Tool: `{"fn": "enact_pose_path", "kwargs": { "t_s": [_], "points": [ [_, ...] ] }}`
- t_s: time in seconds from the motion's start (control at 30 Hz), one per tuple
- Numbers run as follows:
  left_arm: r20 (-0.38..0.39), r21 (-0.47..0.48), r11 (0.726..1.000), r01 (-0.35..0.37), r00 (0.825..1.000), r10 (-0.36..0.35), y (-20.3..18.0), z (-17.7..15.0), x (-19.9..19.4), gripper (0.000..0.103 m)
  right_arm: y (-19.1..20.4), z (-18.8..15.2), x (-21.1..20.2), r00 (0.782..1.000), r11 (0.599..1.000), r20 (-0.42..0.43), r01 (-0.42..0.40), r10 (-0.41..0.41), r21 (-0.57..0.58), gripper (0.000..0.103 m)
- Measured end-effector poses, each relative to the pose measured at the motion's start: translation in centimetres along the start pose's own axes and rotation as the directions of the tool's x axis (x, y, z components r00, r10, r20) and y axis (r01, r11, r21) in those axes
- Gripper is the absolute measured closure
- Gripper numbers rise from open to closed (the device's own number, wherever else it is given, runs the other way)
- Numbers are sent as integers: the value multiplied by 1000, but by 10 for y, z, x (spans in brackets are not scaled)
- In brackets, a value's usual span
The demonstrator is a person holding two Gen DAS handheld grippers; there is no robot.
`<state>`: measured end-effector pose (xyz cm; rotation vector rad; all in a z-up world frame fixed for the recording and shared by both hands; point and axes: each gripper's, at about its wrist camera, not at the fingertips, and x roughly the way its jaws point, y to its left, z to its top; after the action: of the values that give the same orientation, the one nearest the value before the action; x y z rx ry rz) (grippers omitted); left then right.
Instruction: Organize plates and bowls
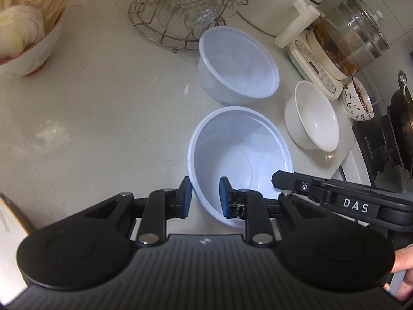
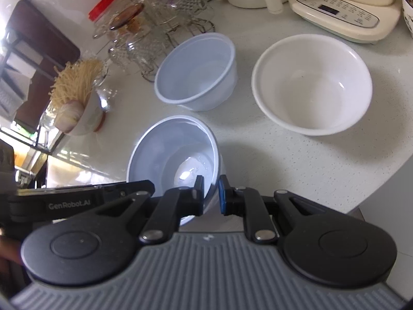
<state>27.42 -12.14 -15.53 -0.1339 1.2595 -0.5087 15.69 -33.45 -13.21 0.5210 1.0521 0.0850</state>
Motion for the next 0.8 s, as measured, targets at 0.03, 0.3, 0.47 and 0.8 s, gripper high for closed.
{"fn": "enact_pose_path", "kwargs": {
  "t_s": [0.03,0.3,0.47,0.8],
  "points": [
    [1,3,1000,-6,1000,6,0,-1,-2,77,2,0,0,1000,1000,-4,-1,1,-7,89],
    [-3,11,999,-38,999,38,11,-7,-11,77,13,-4,11,999,1000,-43,-15,14,-12,89],
    [-10,16,999,-42,999,42,15,-8,-12,76,19,-6,13,999,1000,-46,-14,13,-14,89],
    [-25,23,999,-44,999,44,21,-10,-11,76,23,-7,15,999,1000,-43,-28,29,12,86]
  ]
}}
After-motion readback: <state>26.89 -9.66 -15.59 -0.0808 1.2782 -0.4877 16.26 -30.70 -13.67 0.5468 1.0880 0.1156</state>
